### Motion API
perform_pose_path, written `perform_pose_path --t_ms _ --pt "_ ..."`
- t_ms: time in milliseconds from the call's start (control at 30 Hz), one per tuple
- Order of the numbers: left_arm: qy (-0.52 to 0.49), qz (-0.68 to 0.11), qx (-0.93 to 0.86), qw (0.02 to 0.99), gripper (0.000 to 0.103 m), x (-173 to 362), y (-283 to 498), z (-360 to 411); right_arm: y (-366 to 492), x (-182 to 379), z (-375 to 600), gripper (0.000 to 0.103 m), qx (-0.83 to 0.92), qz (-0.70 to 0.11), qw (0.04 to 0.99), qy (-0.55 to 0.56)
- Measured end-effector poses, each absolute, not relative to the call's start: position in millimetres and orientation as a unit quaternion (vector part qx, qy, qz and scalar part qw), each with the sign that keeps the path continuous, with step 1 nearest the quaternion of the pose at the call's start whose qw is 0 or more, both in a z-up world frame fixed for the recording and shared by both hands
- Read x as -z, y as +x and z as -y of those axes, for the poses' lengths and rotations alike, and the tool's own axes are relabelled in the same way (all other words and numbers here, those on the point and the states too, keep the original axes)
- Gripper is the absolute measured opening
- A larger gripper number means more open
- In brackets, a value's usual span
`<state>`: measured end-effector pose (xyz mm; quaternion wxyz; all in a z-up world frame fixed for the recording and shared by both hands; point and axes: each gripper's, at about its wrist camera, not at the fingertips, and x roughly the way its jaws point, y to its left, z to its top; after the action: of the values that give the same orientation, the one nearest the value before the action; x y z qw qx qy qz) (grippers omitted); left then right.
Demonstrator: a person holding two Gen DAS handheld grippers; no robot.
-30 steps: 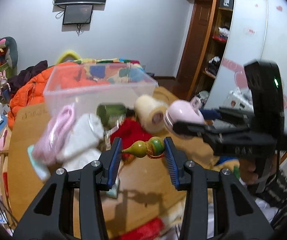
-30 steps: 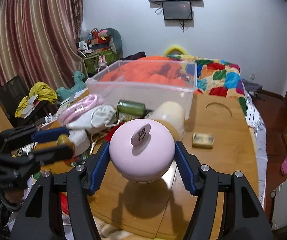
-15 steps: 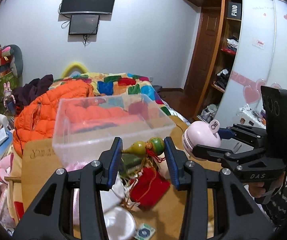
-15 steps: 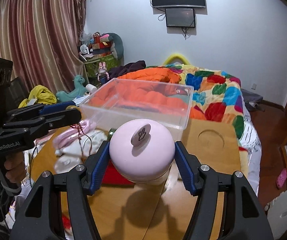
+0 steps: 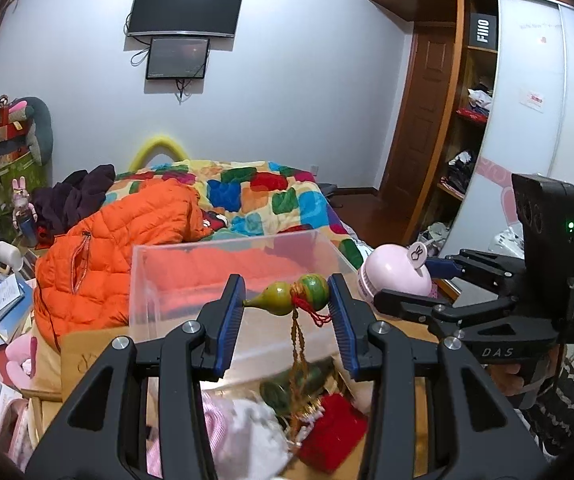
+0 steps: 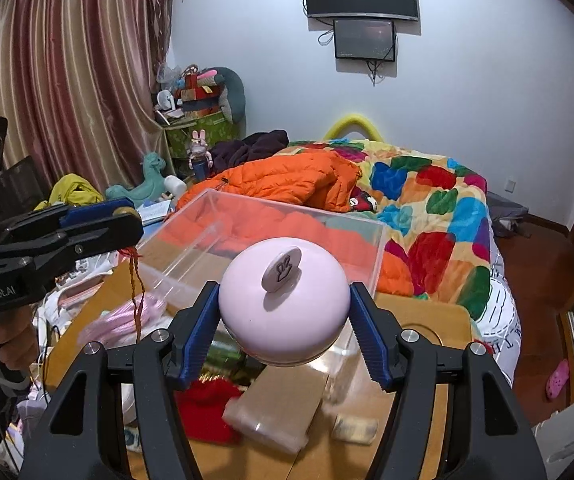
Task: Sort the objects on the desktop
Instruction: 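Carry the pink jar and gourd into the clear box while both tools open to release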
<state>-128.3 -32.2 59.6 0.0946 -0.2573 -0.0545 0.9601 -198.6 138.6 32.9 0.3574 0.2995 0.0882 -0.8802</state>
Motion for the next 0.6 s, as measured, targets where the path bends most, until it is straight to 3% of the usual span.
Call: perform_pose_path --t_ms 600 --pt "-0.335 0.056 -0.938 0.074 0.042 -8 -201 61 -260 0 -97 0.060 0.862 -0.128 0.339 0.354"
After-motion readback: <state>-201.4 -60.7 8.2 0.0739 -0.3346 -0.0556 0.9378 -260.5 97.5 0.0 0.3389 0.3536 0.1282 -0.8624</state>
